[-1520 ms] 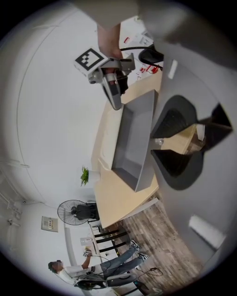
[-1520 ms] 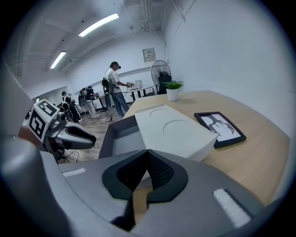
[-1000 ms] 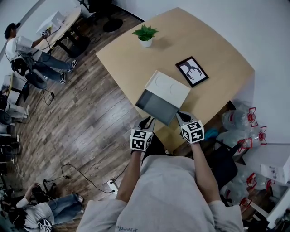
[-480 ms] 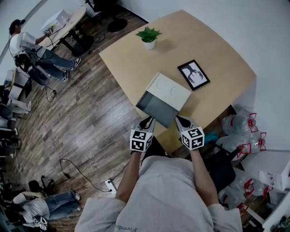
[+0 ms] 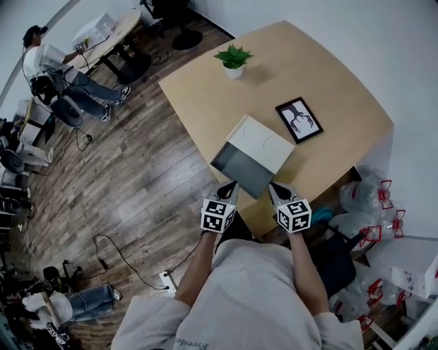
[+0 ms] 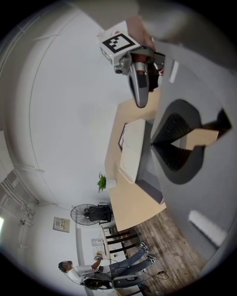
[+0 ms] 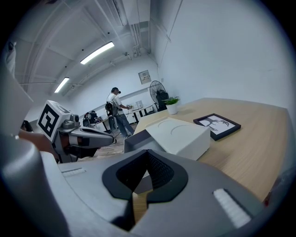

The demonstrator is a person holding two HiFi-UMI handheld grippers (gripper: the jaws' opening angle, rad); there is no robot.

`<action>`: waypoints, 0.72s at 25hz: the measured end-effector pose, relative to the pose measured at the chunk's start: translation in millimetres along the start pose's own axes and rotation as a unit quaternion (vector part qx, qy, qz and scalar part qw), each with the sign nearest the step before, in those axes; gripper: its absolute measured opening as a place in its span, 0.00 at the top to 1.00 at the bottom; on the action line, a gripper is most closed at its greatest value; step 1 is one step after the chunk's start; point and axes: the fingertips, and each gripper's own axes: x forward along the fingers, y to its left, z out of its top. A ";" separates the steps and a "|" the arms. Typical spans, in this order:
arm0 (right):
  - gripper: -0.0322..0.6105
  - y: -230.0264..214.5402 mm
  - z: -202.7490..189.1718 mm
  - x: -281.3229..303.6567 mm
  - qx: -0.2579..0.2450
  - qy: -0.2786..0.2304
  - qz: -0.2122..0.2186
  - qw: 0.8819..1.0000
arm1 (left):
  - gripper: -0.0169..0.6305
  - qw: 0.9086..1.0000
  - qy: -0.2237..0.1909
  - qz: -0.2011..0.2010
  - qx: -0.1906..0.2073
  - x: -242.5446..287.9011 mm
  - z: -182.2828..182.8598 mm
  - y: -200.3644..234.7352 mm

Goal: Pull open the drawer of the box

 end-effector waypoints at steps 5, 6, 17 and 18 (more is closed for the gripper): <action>0.95 0.9 -6.3 -0.4 -0.001 0.006 0.004 1.000 | 0.89 1.000 0.011 -0.007 0.004 1.5 -7.9 -5.0; 0.95 1.8 -7.6 -0.5 -0.001 0.008 0.004 1.000 | 0.89 1.000 0.014 -0.009 0.005 0.7 -9.8 -6.2; 0.95 10.3 -5.2 1.2 -0.014 0.008 0.011 1.000 | 0.89 1.000 0.013 -0.008 -0.001 -7.6 -15.8 -2.6; 0.95 10.8 -5.4 1.0 -0.015 0.009 0.010 1.000 | 0.89 1.000 0.013 -0.008 -0.002 -8.3 -16.8 -2.4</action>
